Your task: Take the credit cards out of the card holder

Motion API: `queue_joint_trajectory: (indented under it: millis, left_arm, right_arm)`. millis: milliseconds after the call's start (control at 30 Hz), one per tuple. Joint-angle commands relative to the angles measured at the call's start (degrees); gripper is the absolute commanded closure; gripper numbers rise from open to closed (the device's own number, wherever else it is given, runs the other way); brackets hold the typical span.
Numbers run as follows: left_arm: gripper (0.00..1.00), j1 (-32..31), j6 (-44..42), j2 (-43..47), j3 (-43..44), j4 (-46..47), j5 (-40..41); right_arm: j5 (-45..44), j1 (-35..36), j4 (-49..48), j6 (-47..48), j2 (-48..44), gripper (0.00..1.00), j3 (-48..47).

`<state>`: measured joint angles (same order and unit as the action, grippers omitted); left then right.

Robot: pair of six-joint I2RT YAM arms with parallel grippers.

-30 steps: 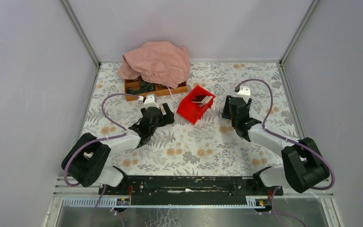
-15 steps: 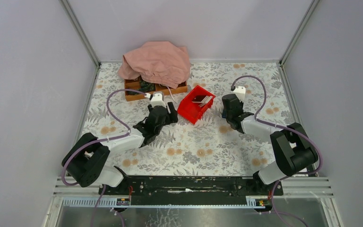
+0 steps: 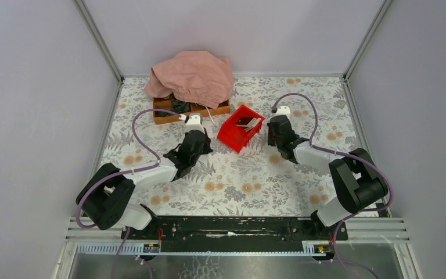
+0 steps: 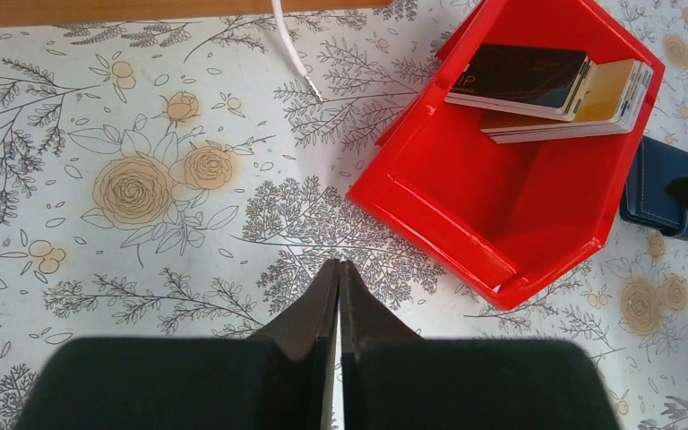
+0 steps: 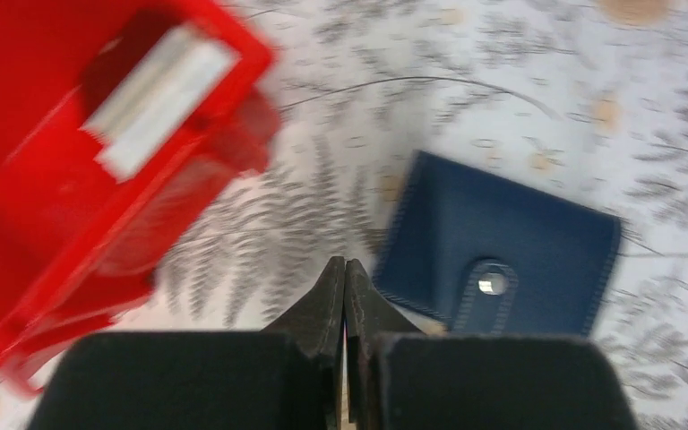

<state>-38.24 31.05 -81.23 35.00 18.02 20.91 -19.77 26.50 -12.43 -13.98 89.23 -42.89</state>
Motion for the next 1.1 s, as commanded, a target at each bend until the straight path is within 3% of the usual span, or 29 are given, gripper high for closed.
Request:
queue_joint_trajectory:
  millis: [0, 133, 700, 867, 1067]
  left_arm:
    - [0.96, -0.3, -1.0, 0.1, 0.6, 1.8, 0.1]
    - [0.92, -0.3, -1.1, 0.1, 0.5, 1.6, 1.5]
    - [0.9, -0.3, -1.4, -0.2, 1.8, -1.2, 2.9]
    - [0.9, -0.3, -1.3, -0.1, 1.7, -1.3, 3.6]
    - [0.89, -0.3, -1.1, -1.4, 1.9, -1.1, 3.2]
  right_arm:
    - [12.8, 4.0, -5.2, 5.2, -0.2, 1.0, -1.1]
    - [21.1, 6.6, -5.9, 7.9, 1.2, 1.0, -2.1]
    - [30.4, 10.8, -2.1, 11.3, 7.2, 1.0, -7.0]
    - [29.4, 10.8, -3.1, 10.3, 7.4, 1.0, -6.8]
    - [18.9, 10.8, -3.4, 6.2, 8.0, 1.0, -7.8]
